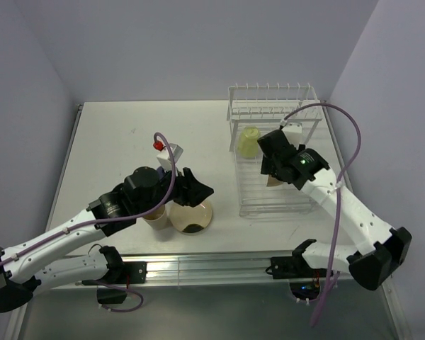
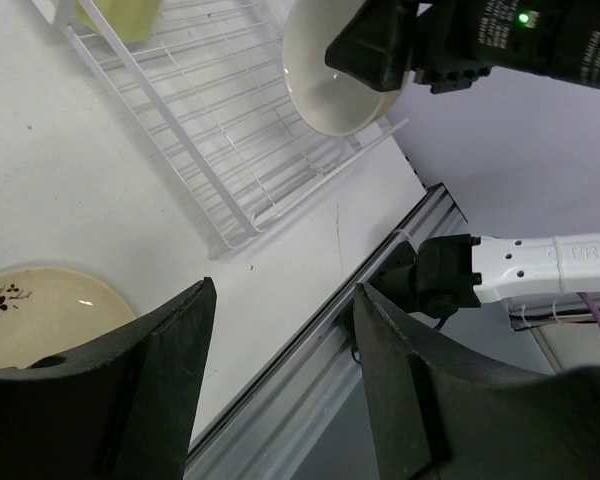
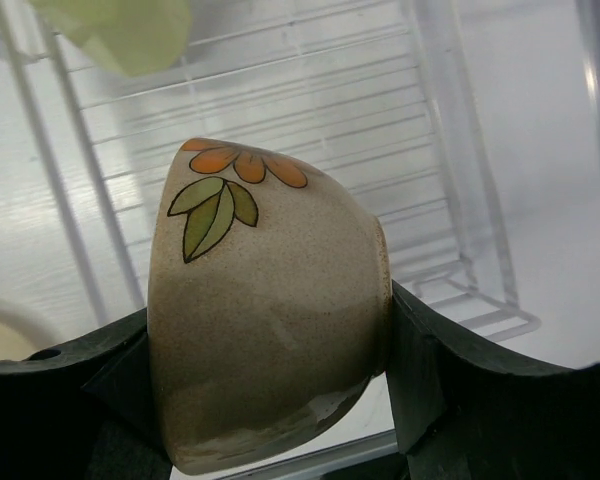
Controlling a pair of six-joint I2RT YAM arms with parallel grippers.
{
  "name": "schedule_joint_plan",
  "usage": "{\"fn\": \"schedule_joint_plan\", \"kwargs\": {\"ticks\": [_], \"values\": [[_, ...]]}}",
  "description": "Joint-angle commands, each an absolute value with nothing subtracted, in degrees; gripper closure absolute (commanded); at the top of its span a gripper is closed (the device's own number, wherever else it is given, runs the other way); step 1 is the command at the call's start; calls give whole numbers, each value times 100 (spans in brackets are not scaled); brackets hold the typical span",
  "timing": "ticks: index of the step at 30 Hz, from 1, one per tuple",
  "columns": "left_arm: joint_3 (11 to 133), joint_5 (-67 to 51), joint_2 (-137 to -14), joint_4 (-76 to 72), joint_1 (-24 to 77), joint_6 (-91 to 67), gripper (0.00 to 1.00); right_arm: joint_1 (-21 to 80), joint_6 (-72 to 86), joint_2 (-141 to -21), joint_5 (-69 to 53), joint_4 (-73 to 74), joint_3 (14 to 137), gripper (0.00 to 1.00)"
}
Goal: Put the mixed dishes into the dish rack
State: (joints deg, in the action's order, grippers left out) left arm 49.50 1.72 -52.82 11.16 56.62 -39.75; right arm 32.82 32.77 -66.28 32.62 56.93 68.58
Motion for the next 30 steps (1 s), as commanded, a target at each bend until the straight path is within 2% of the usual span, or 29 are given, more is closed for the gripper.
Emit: {"fn": "schedule_joint_plan", "kwargs": {"ticks": [1, 12, 22, 30], "values": [[4861, 123, -5142, 818, 5687, -3867, 36, 3234, 3182, -7099, 4235, 5774, 7382, 100], [4579, -60, -5080, 448, 5687, -3955, 37, 3234, 3427, -8551, 5632, 6758, 7954, 100], [4527, -35, -4913, 527, 5687, -3920, 37, 3252, 3700, -9491, 5827, 6794, 7841, 100], [4430, -35, -4843, 562, 5687, -3911, 36, 3269, 3876, -9764, 5880, 6381, 7392, 100]]}}
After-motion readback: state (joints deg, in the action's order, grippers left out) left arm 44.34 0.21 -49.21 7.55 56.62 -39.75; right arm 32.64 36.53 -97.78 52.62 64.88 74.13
